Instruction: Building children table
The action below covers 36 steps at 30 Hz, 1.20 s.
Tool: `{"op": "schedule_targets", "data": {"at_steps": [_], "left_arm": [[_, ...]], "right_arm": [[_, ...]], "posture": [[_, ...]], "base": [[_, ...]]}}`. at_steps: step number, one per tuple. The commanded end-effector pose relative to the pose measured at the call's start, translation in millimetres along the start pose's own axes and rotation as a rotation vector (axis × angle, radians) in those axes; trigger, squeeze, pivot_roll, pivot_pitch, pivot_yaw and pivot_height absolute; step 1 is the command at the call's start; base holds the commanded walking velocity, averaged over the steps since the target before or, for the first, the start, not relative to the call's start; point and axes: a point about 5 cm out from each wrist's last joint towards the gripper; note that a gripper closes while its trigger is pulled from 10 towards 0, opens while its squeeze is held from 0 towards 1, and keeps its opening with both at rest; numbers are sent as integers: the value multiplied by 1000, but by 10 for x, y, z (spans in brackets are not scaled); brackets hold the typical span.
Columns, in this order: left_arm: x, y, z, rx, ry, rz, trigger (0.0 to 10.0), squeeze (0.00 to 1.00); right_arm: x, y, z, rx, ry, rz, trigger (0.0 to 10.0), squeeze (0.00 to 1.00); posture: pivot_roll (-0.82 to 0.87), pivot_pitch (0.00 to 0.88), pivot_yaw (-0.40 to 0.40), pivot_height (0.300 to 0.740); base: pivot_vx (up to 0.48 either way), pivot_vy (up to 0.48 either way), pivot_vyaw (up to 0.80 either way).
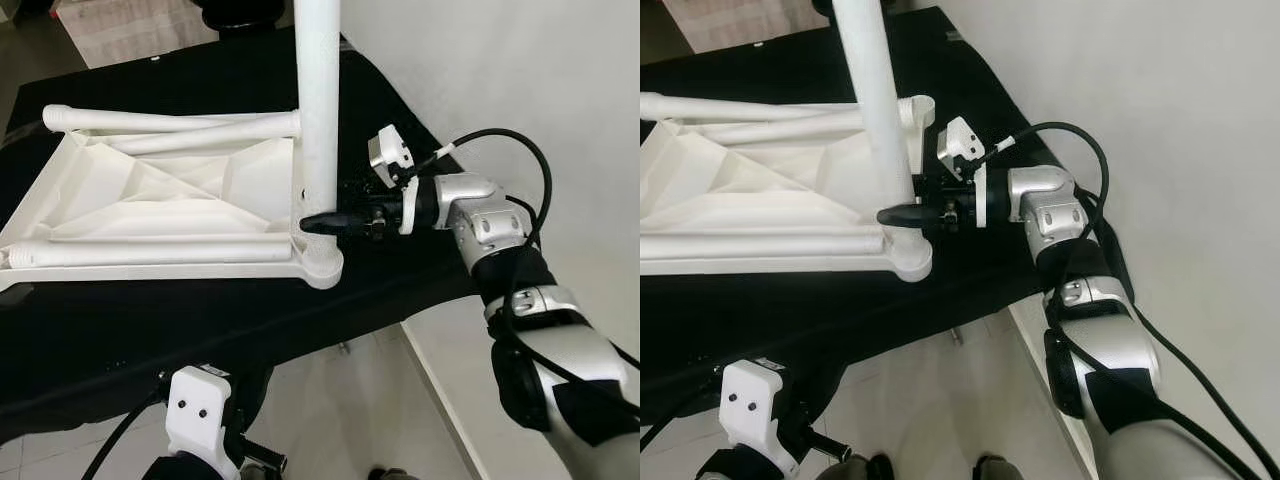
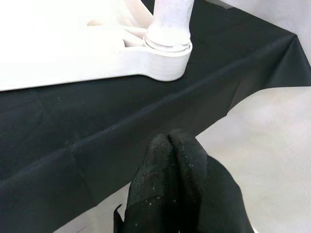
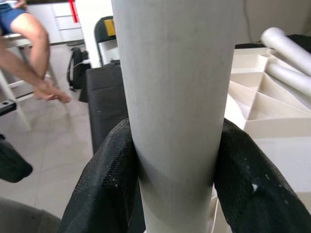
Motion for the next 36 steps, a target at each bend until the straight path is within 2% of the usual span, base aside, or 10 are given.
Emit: {"op": "schedule_targets", "data": {"at_steps": [1,10,11,13,17,26,28,32,35,36], "left_arm": [[12,27,8,3,0,6,10000,0],[0,18,15,1,4,6,10000,0],[-6,10,15,1,6,8,10000,0],[-6,10,15,1,6,8,10000,0],[1,1,-7,4,0,11,10000,0],[-10,-36,-34,-5,-4,11,10000,0],[-4,-36,-34,2,-6,15,10000,0],[-3,-37,-32,2,-6,17,10000,0],[-2,-36,-25,0,-4,17,10000,0],[0,-36,-17,-2,-2,18,10000,0]], "right_arm": [[-23,-66,-44,60,-17,23,0,0],[-120,0,-52,-49,13,-20,0,0],[-312,28,-90,-447,-31,-102,0,0],[-312,28,-90,-447,-31,-102,0,0],[-519,120,-599,-1053,-135,-298,0,0],[-452,-40,-665,-962,-101,-291,0,0],[-383,-100,-634,-927,-91,-271,10000,0],[-337,-142,-635,-897,-86,-258,10000,0],[-266,-177,-616,-845,-60,-234,10000,169],[-208,-196,-565,-779,-56,-187,10000,1000]], "posture": [[55,180,17,740],[46,175,7,740],[48,170,-11,740],[48,170,-11,740],[42,175,5,740],[28,150,7,740],[30,153,6,740],[30,153,6,740],[24,156,4,740],[27,158,2,740]], "base": [[0,0,0],[0,0,0],[0,0,0],[0,0,0],[0,0,0],[0,0,0],[0,0,0],[0,0,0],[0,0,0],[0,0,0]]}}
Point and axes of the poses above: a point about 5 cm out from each wrist's last joint towards the gripper, its own y axis pointing back from the gripper into the wrist, its own x axis along the axis of the wrist's last joint, z = x × y, and after that the axes turned 12 degrees about y, right-handed
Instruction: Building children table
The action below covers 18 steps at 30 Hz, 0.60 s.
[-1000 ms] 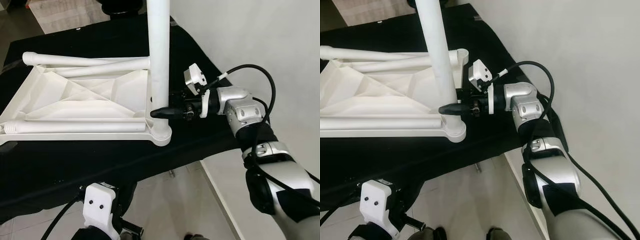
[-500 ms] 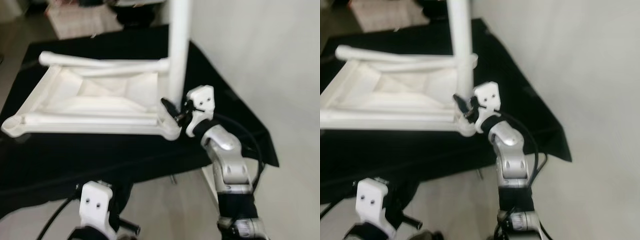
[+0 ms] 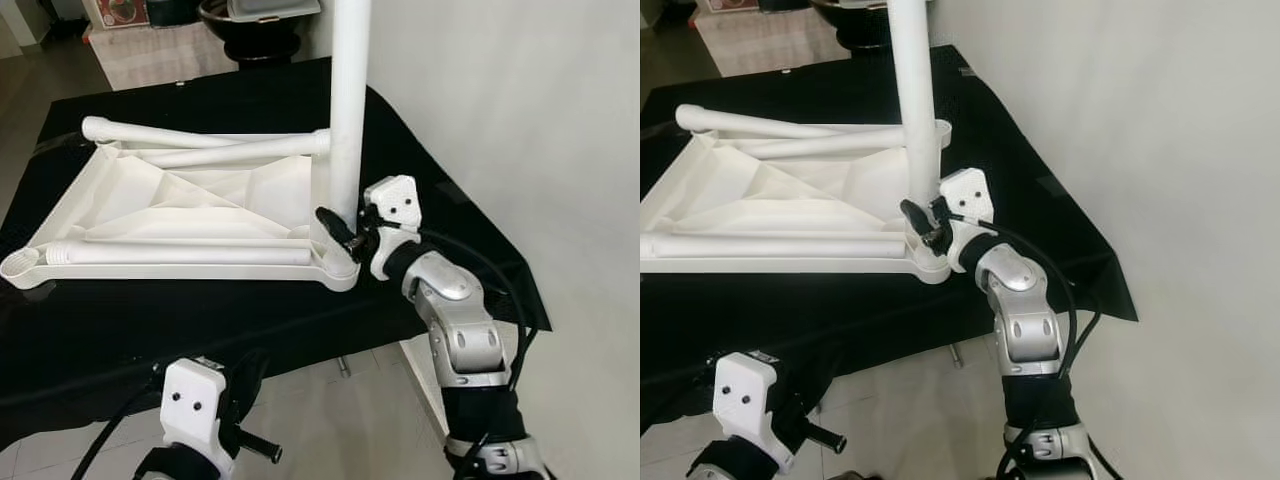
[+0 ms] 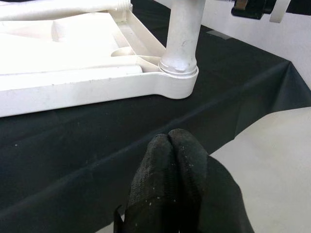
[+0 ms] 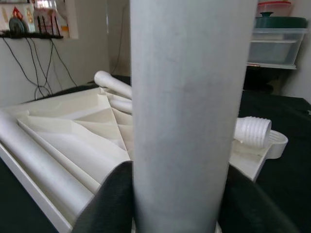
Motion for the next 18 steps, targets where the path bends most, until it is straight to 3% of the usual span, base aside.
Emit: {"op": "schedule_targets", "data": {"at_steps": [1,5,6,7,8,9,10,11,12,13,18], "left_arm": [[-46,9,-2,7,11,-17,10000,0],[-45,9,4,6,13,-17,10000,0],[-43,10,11,5,15,-16,10000,0],[-43,10,11,5,15,-16,10000,0],[-41,12,17,5,17,-15,10000,0],[-41,12,17,5,17,-15,10000,0],[-40,16,23,5,18,-14,10000,0],[-40,16,23,5,18,-14,10000,0],[-37,20,29,5,19,-13,10000,0],[-35,25,33,6,20,-14,10000,0],[-32,36,39,6,21,-15,10000,0]], "right_arm": [[12,-28,-35,53,-8,7,10000,1000],[65,-69,23,115,10,51,10000,1000],[100,-112,73,238,7,103,10000,1000],[100,-112,73,238,7,103,10000,1000],[121,-140,121,346,14,148,10000,1000],[121,-140,121,346,14,148,10000,1000],[138,-156,151,476,19,179,10000,1000],[138,-156,151,476,19,179,10000,1000],[159,-166,177,562,27,202,10000,824],[184,-186,203,632,28,211,10000,0],[244,-248,263,700,33,213,10000,0]], "posture": [[27,158,2,740],[29,159,2,740],[32,164,-2,740],[32,164,-2,740],[34,164,-2,740],[34,164,-2,740],[40,167,-3,740],[40,167,-3,740],[43,170,-3,740],[46,173,-3,740],[50,177,-4,740]], "base": [[0,0,0],[0,0,0],[0,0,0],[0,0,0],[0,0,0],[0,0,0],[0,0,0],[0,0,0],[0,0,0],[0,0,0],[0,0,0]]}}
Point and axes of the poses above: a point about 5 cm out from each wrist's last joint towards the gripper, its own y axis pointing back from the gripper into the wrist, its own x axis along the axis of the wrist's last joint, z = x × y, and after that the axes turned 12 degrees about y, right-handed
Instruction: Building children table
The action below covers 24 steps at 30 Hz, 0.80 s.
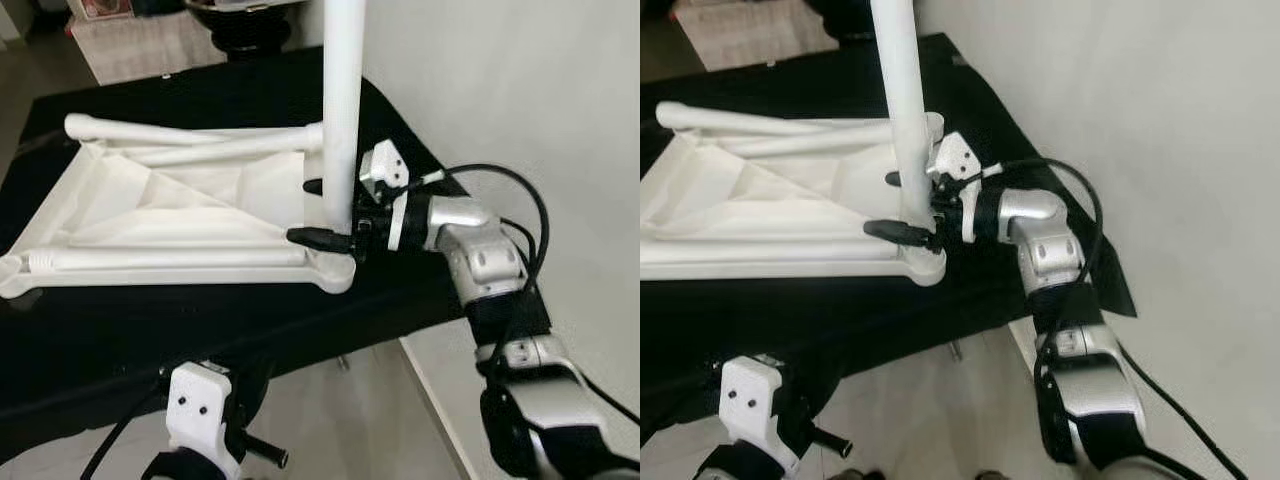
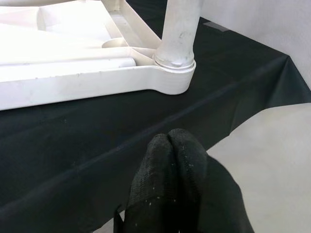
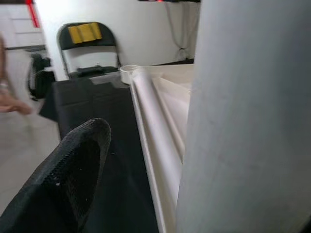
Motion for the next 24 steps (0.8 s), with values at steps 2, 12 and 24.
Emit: {"op": "schedule_targets", "data": {"at_steps": [2,12,24], "left_arm": [[-9,29,15,4,5,-9,10000,0],[-5,55,30,5,8,-12,10000,0],[-12,49,27,5,11,-12,10000,0]], "right_arm": [[44,-72,5,92,-4,24,10000,0],[80,-73,52,254,-24,62,0,0],[-12,30,87,193,-26,66,0,0]], "posture": [[56,184,-4,740],[61,193,-5,740],[54,189,-3,740]], "base": [[0,0,0],[0,0,0],[0,0,0]]}}
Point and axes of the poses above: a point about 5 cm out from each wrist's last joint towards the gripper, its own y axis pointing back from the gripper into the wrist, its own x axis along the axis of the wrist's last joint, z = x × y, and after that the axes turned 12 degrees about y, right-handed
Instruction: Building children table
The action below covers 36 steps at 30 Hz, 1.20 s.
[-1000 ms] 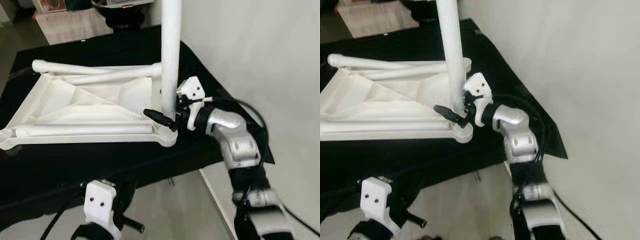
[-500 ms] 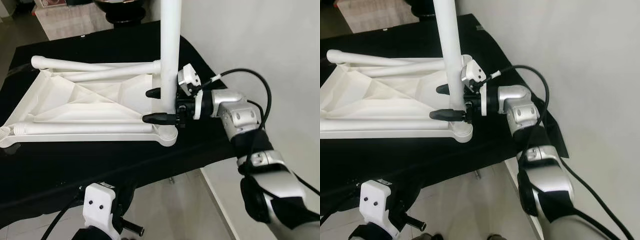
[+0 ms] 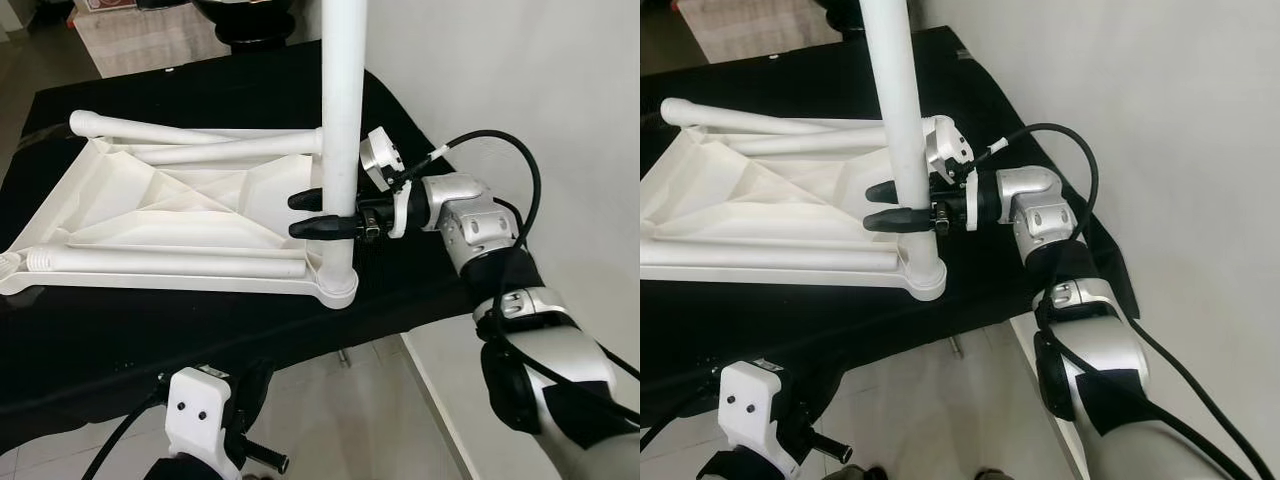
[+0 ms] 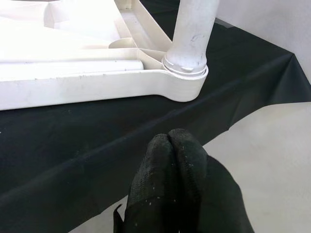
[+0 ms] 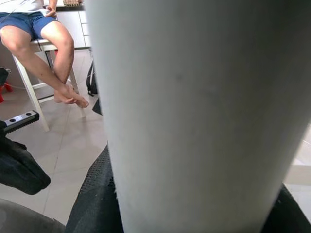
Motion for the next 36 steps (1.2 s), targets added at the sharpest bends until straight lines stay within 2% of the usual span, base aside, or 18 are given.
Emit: {"op": "schedule_targets", "data": {"at_steps": [1,5,6,8,10,12,13,14,17,23,24,25,26,30,31,33,34,36], "left_arm": [[2,17,15,2,4,-1,10000,0],[-1,14,14,3,6,0,10000,0],[-2,10,10,4,6,1,10000,0],[-2,10,10,4,6,1,10000,0],[1,9,-3,5,4,2,10000,0],[1,9,-3,5,4,2,10000,0],[2,8,-10,5,2,2,10000,0],[0,8,-25,5,0,1,10000,0],[-10,1,-39,3,-2,-3,10000,0],[-18,-11,-45,0,-3,-5,10000,0],[-19,-11,-44,1,-3,-4,10000,0],[-19,-11,-44,1,-3,-4,10000,0],[-20,-12,-44,2,-3,-3,10000,0],[-21,-14,-41,1,-1,-3,10000,0],[-22,-17,-38,0,0,-2,10000,0],[-22,-24,-33,0,3,0,10000,0],[-22,-24,-33,0,3,0,10000,0],[-23,-32,-28,0,3,2,10000,0]], "right_arm": [[-53,34,-15,-19,-14,10,0,0],[-150,100,-53,-154,1,-13,0,0],[-309,92,-165,-372,-48,-42,0,0],[-309,92,-165,-372,-48,-42,0,0],[-479,137,-295,-931,-33,-220,0,0],[-479,137,-295,-931,-33,-220,0,0],[-488,229,-402,-1137,-37,-281,0,0],[-453,194,-534,-1189,-40,-306,0,0],[-379,63,-648,-1134,-48,-290,0,0],[-341,-140,-688,-1028,-52,-266,0,0],[-318,-180,-713,-1015,-51,-280,2000,0],[-318,-180,-713,-1015,-51,-280,2000,0],[-294,-198,-711,-1025,-54,-284,10000,0],[-211,-258,-667,-958,-50,-240,10000,0],[-165,-280,-633,-902,-57,-193,10000,1000],[-21,-294,-550,-704,-55,-77,10000,1000],[-21,-294,-550,-704,-55,-77,10000,1000],[73,-221,-433,-533,1,-23,10000,1000]], "posture": [[54,189,-3,740],[46,189,-9,740],[47,187,-13,740],[47,187,-13,740],[46,187,-13,740],[46,187,-13,740],[44,188,-11,740],[35,182,1,740],[29,169,3,740],[30,162,1,740],[28,160,0,740],[28,160,0,740],[28,160,0,740],[25,159,-1,740],[23,159,-3,740],[24,159,-6,740],[24,159,-6,740],[28,158,-11,740]], "base": [[0,0,0],[0,0,0],[0,0,0],[0,0,0],[0,0,0],[0,0,0],[0,0,0],[0,0,0],[0,0,0],[0,0,0],[0,0,0],[0,0,0],[0,0,0],[0,0,0],[0,0,0],[0,0,0],[0,0,0],[0,0,0]]}}
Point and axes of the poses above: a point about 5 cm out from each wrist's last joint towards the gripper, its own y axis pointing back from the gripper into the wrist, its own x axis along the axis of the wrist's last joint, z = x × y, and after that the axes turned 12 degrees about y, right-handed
